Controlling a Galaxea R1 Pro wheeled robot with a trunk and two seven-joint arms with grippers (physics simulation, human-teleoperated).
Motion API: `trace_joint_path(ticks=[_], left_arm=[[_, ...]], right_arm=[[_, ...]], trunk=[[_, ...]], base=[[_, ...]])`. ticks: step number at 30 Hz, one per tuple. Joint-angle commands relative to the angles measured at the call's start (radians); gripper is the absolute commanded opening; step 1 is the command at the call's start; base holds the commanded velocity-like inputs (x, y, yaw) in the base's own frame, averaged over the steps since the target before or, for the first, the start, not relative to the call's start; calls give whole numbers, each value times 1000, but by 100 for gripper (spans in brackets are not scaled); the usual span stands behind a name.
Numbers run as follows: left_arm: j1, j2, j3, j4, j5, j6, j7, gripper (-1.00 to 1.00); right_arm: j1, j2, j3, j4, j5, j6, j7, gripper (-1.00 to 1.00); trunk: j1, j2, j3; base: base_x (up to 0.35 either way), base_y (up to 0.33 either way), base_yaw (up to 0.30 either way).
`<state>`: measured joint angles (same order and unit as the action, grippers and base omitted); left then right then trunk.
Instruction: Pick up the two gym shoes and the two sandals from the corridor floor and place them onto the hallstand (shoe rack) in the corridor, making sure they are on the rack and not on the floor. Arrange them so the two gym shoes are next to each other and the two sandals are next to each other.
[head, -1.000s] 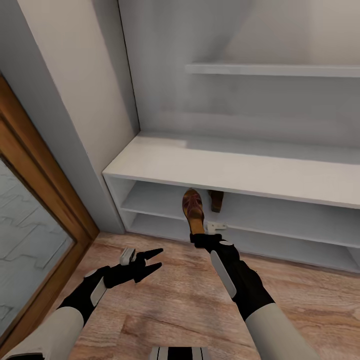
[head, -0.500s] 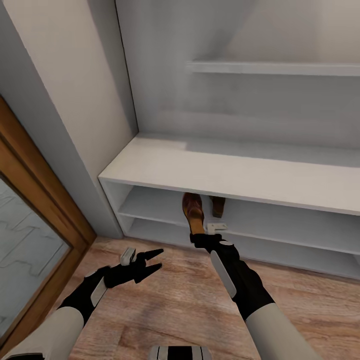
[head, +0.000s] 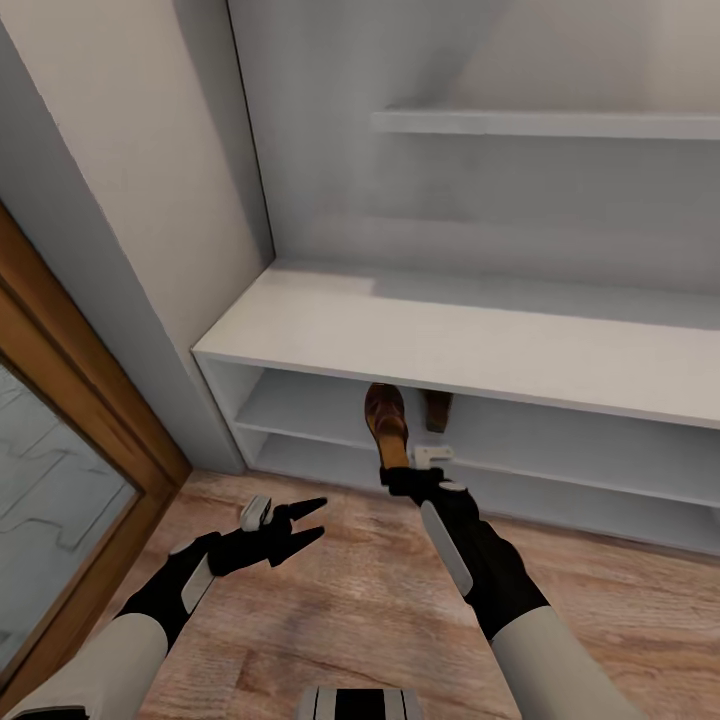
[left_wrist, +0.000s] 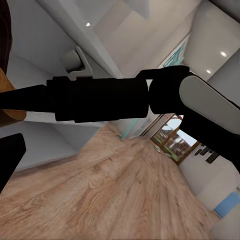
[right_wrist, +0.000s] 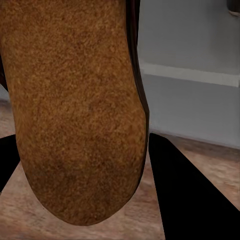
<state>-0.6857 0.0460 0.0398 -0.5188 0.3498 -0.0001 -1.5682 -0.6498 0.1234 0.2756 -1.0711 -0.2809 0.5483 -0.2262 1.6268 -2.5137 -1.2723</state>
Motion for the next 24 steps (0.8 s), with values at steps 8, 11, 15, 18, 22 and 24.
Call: trace_joint_path(ticks=[8, 11, 15, 18, 22, 24], left_arm=[[-1, 0, 2, 0, 1, 0, -3, 100], [0, 0, 1, 0, 1, 0, -3, 100], [-1, 0, 0, 0, 1, 0, -3, 100], [0, 0, 0, 0, 1, 0, -3, 100], [0, 0, 0, 0, 2, 0, -3, 100], [0, 0, 0, 0, 2, 0, -3, 100]], right_arm=[[-1, 0, 2, -1, -12, 2, -11, -100], [-1, 0, 2, -2, -12, 2, -11, -100], [-1, 0, 2, -2, -12, 2, -11, -100], [-1, 0, 2, -3, -12, 2, -11, -100], [-1, 0, 2, -3, -12, 2, -11, -100], [-1, 0, 2, -3, -13, 2, -11, -100]], trunk=[[0, 0, -1], [0, 0, -1], [0, 0, -1], [0, 0, -1], [0, 0, -1], [0, 0, -1]], base=[[147, 0, 0], [24, 0, 0], [227, 0, 0], [233, 0, 0], [48, 0, 0], [20, 0, 0]])
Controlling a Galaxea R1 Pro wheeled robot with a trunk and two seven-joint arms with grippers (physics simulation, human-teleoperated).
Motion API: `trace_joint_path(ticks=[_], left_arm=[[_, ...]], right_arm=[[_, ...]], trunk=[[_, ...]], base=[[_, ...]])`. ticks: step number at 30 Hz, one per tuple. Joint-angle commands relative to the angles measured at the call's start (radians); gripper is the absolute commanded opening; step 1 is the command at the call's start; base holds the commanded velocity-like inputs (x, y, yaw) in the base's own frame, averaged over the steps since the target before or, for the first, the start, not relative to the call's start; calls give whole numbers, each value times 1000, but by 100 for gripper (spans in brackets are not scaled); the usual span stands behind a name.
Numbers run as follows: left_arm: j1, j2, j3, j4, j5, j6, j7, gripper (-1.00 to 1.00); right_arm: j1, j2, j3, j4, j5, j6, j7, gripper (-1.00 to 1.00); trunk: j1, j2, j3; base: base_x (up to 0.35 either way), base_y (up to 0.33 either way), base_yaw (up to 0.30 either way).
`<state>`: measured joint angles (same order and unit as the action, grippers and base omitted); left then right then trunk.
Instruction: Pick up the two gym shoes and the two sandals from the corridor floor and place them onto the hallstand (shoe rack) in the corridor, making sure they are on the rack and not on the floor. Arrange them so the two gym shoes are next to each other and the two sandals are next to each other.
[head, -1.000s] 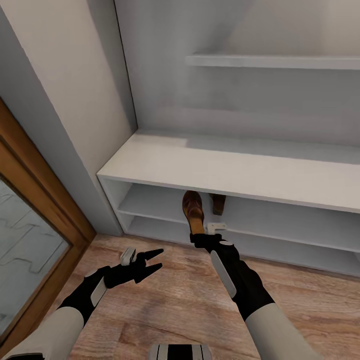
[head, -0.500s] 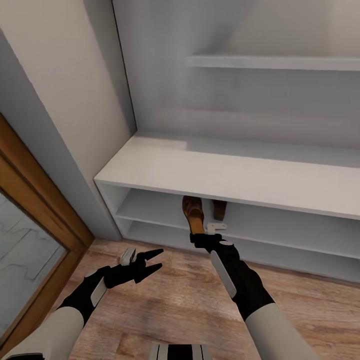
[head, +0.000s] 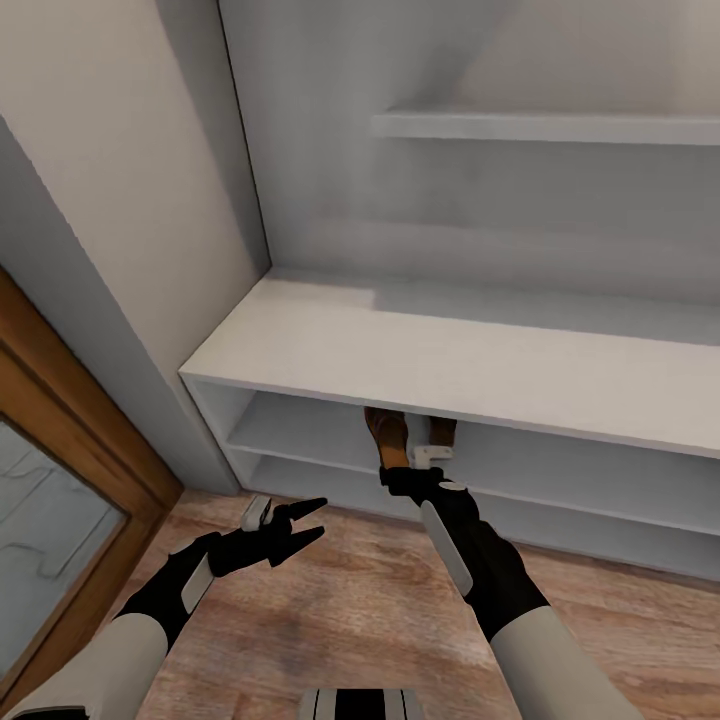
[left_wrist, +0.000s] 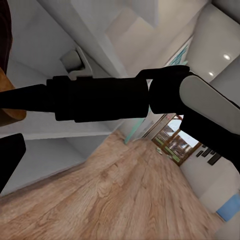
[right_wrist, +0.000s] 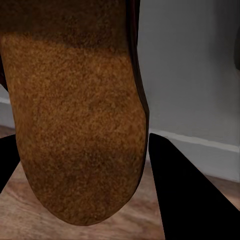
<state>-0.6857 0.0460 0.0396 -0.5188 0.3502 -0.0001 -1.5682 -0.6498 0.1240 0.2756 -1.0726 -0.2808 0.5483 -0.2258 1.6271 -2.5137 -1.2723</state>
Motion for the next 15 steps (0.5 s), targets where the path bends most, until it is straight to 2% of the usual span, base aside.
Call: trace_joint_path(ticks=[1, 6, 12, 15], left_arm=[[0, 0, 0, 0, 2, 0, -3, 100], [0, 0, 0, 0, 2, 0, -3, 100], [0, 0, 0, 0, 2, 0, -3, 100], [0, 0, 0, 0, 2, 0, -3, 100]], right_arm=[[-1, -1, 2, -1, -13, 2, -11, -100], [-1, 0, 2, -1, -12, 2, -12, -100], [-1, -1, 3, -1, -12, 2, -11, -100], [0, -1, 2, -1, -13, 2, -11, -100]], trunk=[[0, 0, -1], [0, 0, -1], [0, 0, -1], [0, 0, -1]], base=[[97, 0, 0], [212, 0, 0], [30, 0, 0], [139, 0, 0]])
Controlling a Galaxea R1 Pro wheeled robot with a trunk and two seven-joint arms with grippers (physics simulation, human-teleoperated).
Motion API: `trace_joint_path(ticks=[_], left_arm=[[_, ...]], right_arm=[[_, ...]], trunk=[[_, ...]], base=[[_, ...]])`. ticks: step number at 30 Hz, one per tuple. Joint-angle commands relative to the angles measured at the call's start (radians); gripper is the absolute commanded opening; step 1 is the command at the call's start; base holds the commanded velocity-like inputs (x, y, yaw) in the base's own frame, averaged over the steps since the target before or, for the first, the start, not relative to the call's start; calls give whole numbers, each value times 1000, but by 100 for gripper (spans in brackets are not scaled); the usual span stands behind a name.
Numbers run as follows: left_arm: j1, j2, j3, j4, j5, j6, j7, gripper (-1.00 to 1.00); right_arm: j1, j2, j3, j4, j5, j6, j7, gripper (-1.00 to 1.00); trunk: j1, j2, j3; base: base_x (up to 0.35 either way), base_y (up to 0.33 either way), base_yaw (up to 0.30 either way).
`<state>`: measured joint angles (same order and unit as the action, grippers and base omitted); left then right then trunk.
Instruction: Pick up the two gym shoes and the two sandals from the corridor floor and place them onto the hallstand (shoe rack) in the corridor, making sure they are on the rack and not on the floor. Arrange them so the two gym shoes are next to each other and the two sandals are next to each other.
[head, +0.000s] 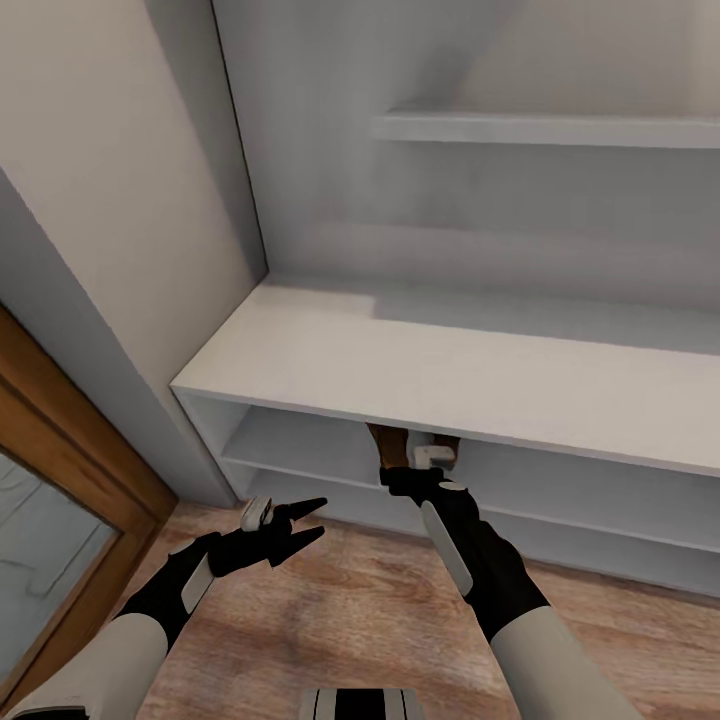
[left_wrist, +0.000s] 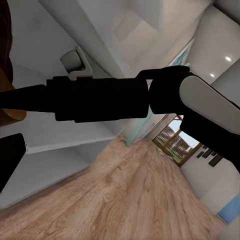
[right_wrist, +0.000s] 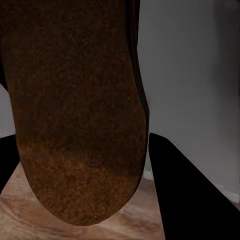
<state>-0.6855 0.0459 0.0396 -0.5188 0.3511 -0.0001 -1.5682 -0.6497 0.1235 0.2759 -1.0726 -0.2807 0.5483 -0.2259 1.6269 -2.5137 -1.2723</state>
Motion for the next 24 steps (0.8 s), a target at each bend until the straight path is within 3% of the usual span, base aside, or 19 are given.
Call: trace_joint_path(ticks=[1, 24], left_arm=[[-1, 0, 0, 1, 2, 0, -3, 100], [0, -1, 0, 2, 2, 0, -3, 100]], right_arm=[[-1, 0, 2, -1, -12, 2, -11, -100], [-1, 0, 2, 0, -12, 2, -12, -100]], trunk=[[0, 0, -1], [0, 0, -1]], base=[[117, 0, 0], [41, 0, 0]])
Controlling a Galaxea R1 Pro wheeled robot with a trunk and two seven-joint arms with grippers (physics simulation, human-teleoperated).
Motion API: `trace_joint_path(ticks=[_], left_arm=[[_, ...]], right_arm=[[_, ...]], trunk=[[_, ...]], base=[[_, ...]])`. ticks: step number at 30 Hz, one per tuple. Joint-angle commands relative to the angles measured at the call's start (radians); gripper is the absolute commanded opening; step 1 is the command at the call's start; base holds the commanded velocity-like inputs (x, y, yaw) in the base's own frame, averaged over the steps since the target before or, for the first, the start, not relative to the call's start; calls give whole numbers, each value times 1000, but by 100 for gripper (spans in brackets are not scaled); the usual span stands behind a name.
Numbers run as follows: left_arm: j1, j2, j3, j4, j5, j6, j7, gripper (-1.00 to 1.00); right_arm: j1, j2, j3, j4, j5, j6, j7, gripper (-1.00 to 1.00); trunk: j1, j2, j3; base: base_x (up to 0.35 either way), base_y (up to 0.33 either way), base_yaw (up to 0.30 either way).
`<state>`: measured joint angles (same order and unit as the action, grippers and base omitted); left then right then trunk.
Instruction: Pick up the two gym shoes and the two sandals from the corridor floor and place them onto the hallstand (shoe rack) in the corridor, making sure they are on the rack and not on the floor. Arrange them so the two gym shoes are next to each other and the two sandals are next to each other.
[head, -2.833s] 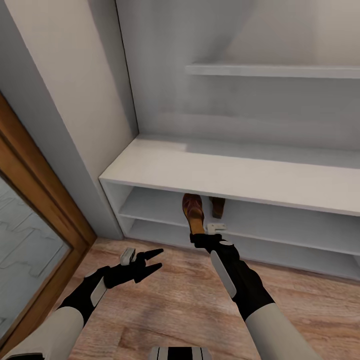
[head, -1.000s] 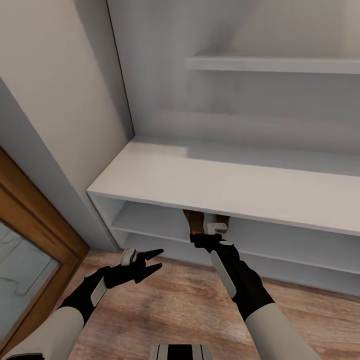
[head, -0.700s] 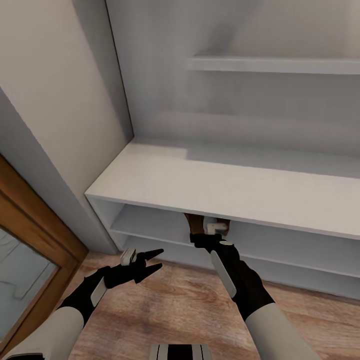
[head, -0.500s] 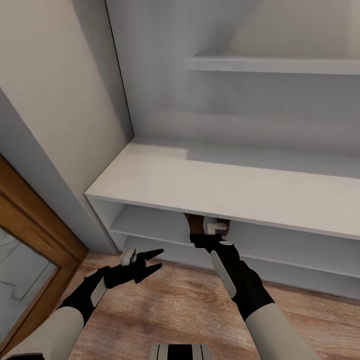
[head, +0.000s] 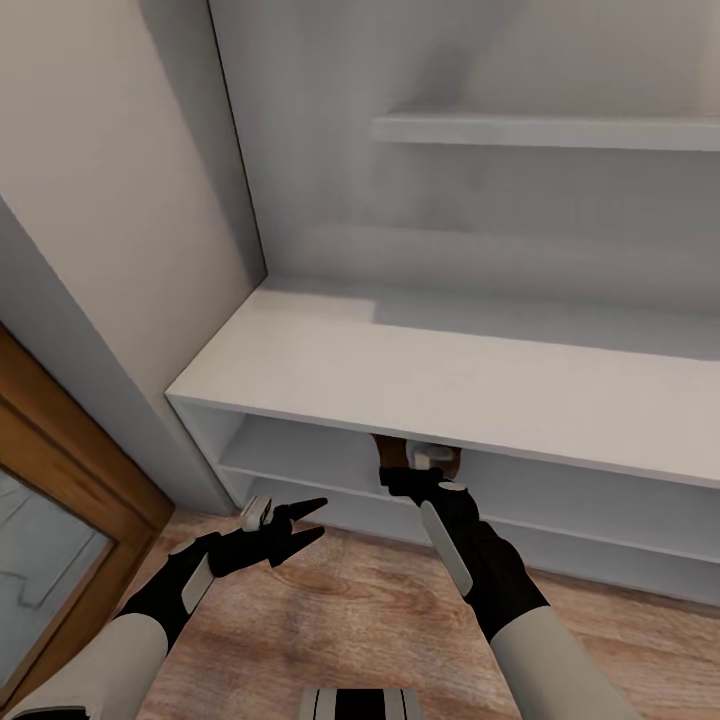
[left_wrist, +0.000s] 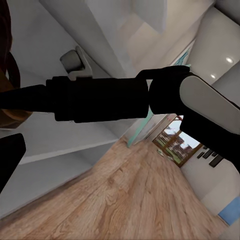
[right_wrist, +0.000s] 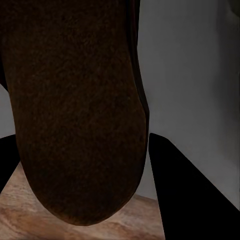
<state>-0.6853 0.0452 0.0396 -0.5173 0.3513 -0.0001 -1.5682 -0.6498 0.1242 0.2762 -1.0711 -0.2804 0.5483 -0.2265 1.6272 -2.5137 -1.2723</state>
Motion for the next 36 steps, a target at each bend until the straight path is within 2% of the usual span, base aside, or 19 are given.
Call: trace_joint_path(ticks=[1, 6, 7, 36], left_arm=[[-1, 0, 0, 0, 1, 0, -3, 100], [-1, 0, 0, 0, 1, 0, -3, 100], [-1, 0, 0, 0, 1, 0, -3, 100], [0, 0, 0, 0, 1, 0, -3, 100]], right_arm=[[-1, 0, 2, -1, -13, 2, -11, -100], [-1, -1, 3, -1, -13, 2, -11, -100], [0, -1, 3, -1, -13, 2, -11, 100], [0, 0, 2, -1, -14, 2, -11, 100]], trunk=[[0, 0, -1], [0, 0, -1], [0, 0, -1], [0, 0, -1]], base=[[1, 0, 0], [0, 0, 0], [0, 0, 0], [0, 0, 0]])
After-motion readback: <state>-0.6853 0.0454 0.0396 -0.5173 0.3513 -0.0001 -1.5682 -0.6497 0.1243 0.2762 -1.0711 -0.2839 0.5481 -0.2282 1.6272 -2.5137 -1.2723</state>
